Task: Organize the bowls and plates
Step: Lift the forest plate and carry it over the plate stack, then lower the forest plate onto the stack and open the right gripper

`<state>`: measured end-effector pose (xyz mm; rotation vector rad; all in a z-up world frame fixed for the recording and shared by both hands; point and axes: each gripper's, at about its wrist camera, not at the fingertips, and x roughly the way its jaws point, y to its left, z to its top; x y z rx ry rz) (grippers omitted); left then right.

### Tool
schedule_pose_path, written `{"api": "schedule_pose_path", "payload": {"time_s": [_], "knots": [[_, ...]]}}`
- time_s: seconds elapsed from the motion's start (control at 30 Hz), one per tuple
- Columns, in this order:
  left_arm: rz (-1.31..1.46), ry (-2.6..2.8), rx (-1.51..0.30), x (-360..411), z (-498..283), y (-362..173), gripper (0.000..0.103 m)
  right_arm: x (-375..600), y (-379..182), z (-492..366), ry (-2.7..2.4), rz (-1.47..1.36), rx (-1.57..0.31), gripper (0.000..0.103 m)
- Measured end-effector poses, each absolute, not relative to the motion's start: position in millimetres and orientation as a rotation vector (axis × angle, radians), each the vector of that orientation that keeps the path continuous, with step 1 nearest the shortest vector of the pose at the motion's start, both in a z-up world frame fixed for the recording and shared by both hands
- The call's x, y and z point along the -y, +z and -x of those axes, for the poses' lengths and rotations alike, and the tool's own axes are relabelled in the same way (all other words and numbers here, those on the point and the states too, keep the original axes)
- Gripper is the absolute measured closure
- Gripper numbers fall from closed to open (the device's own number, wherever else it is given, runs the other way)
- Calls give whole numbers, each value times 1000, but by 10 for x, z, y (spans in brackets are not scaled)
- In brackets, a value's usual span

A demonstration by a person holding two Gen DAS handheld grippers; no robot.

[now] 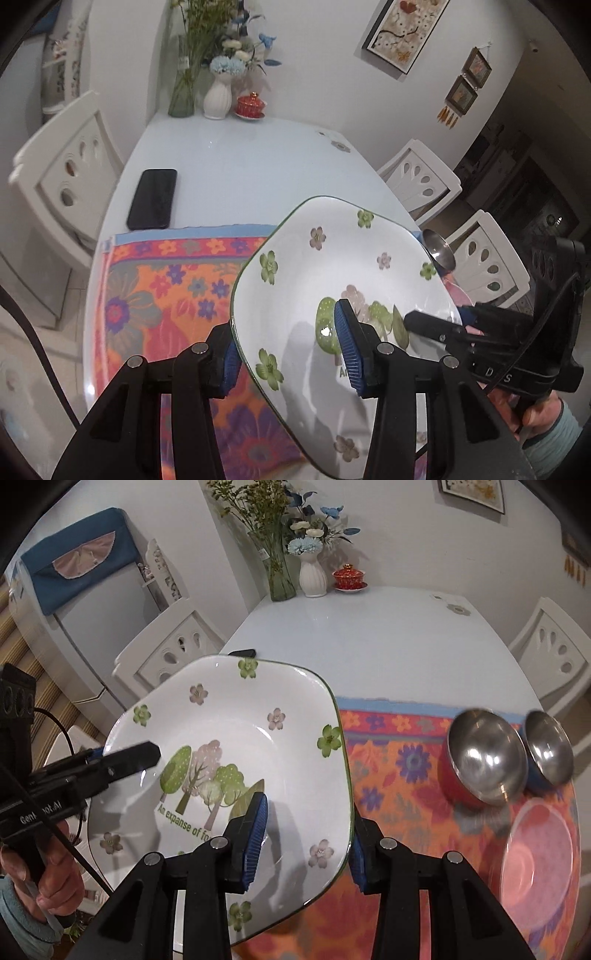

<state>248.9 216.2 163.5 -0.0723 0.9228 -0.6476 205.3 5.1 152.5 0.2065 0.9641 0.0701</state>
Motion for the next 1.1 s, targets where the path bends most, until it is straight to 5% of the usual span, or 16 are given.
{"api": "schedule_pose_path", "payload": {"time_s": [0.73,1.1], "knots": [[62,-512,-1101,-2907,-656,1032,61,-1006,1001,-272,199,-179,-1141,64],[102,-460,-1153,-2926,-345,685,61,-1052,672,-26,206,-127,-1220,64]]}}
